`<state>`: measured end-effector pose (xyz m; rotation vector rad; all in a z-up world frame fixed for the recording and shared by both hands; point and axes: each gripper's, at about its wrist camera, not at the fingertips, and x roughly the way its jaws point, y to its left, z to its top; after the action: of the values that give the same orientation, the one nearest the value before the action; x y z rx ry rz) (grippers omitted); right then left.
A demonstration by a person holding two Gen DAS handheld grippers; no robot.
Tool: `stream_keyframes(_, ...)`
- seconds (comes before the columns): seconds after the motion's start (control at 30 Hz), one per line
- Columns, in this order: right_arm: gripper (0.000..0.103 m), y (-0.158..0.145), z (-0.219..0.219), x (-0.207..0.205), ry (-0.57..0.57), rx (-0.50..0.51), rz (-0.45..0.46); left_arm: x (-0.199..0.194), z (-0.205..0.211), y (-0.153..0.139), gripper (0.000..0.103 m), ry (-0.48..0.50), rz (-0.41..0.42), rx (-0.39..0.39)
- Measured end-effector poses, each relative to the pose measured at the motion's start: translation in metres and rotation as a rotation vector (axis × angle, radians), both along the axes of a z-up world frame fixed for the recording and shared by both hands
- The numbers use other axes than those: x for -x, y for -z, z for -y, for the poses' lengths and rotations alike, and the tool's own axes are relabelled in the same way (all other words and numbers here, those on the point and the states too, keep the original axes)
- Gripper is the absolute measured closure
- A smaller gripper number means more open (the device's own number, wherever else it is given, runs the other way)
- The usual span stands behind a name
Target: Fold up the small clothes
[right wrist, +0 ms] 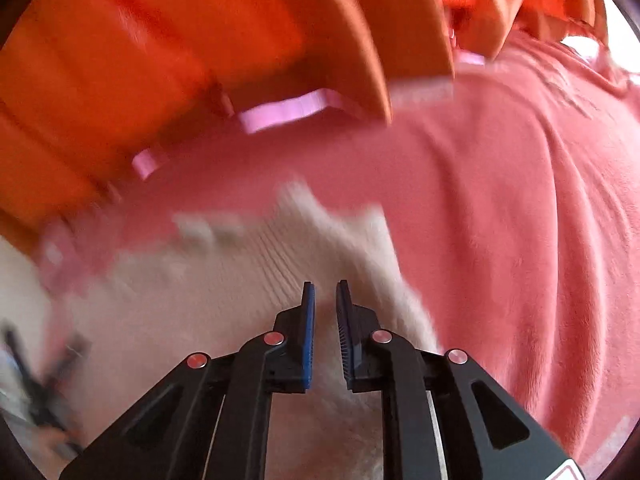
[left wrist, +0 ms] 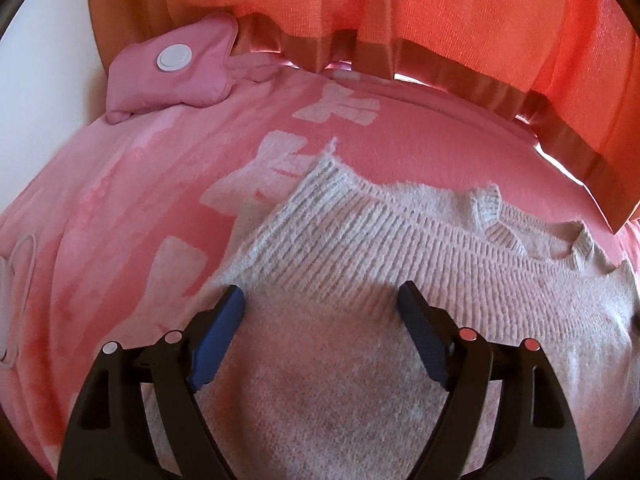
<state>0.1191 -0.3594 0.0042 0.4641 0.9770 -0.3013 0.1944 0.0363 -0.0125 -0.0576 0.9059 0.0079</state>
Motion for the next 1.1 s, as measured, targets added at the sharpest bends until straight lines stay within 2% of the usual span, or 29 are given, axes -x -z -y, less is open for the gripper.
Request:
stream_keyframes(0.1, 0.087, -0.02, -0.017, 0.007, -0.015, 0.035, 0.075, 0.002, 0.001, -0.001, 0.025, -0.006, -0.001, -0.011)
stream_keyframes(0.2, 0.087, -0.032, -0.044, 0.01, -0.106, -0.008, 0.137, 0.004, 0.004, -0.002, 0.024, -0.007, 0.0, -0.028)
stream_keyframes(0.27, 0.087, -0.024, -0.071, -0.001, -0.203, 0.017, 0.084, 0.005, 0.005, -0.001, 0.024, -0.008, 0.0, -0.038)
stream_keyframes(0.33, 0.087, -0.005, -0.093, -0.015, -0.247, 0.118, -0.027, 0.005, 0.006, -0.001, 0.023, -0.008, 0.001, -0.043)
stream_keyframes(0.4, 0.087, -0.008, -0.098, -0.016, -0.243, 0.178, -0.02, 0.005, 0.005, -0.001, 0.023, -0.008, 0.001, -0.043)
stream_keyframes(0.43, 0.087, -0.012, -0.1, -0.015, -0.234, 0.172, 0.0, 0.006, 0.005, -0.001, 0.023, -0.008, 0.001, -0.042)
stream_keyframes(0.5, 0.087, -0.025, -0.1, -0.007, -0.229, 0.097, 0.07, 0.005, 0.005, -0.001, 0.023, -0.008, -0.001, -0.044)
stream_keyframes(0.57, 0.087, -0.036, -0.109, -0.001, -0.257, 0.092, 0.124, 0.005, 0.005, -0.001, 0.023, -0.007, -0.001, -0.048)
stream_keyframes(0.6, 0.087, -0.034, -0.116, -0.003, -0.281, 0.11, 0.116, 0.005, 0.006, -0.001, 0.023, -0.006, -0.001, -0.05)
stream_keyframes(0.7, 0.087, -0.007, -0.129, -0.022, -0.328, 0.126, -0.017, 0.005, 0.006, 0.0, 0.023, -0.004, 0.0, -0.055)
stream_keyframes(0.77, 0.087, -0.007, -0.136, -0.022, -0.323, 0.151, -0.01, 0.005, 0.005, 0.0, 0.022, -0.003, 0.0, -0.055)
stream_keyframes(0.87, 0.085, -0.025, -0.136, -0.015, -0.33, 0.061, 0.087, 0.007, 0.003, -0.003, 0.023, -0.008, 0.006, -0.046)
stream_keyframes(0.93, 0.085, -0.032, -0.142, -0.013, -0.359, 0.032, 0.131, 0.014, -0.001, -0.012, 0.023, -0.026, 0.038, -0.019)
stream_keyframes(1.0, 0.085, -0.028, -0.155, -0.019, -0.395, 0.038, 0.113, 0.022, -0.003, -0.019, 0.023, -0.023, 0.056, 0.008)
stream_keyframes(1.07, 0.085, -0.006, -0.171, -0.033, -0.424, 0.062, 0.006, 0.03, -0.003, -0.019, 0.022, -0.015, 0.049, 0.012)
stream_keyframes(1.1, 0.085, -0.003, -0.173, -0.036, -0.426, 0.085, -0.005, 0.032, -0.003, -0.015, 0.022, -0.006, 0.028, 0.011)
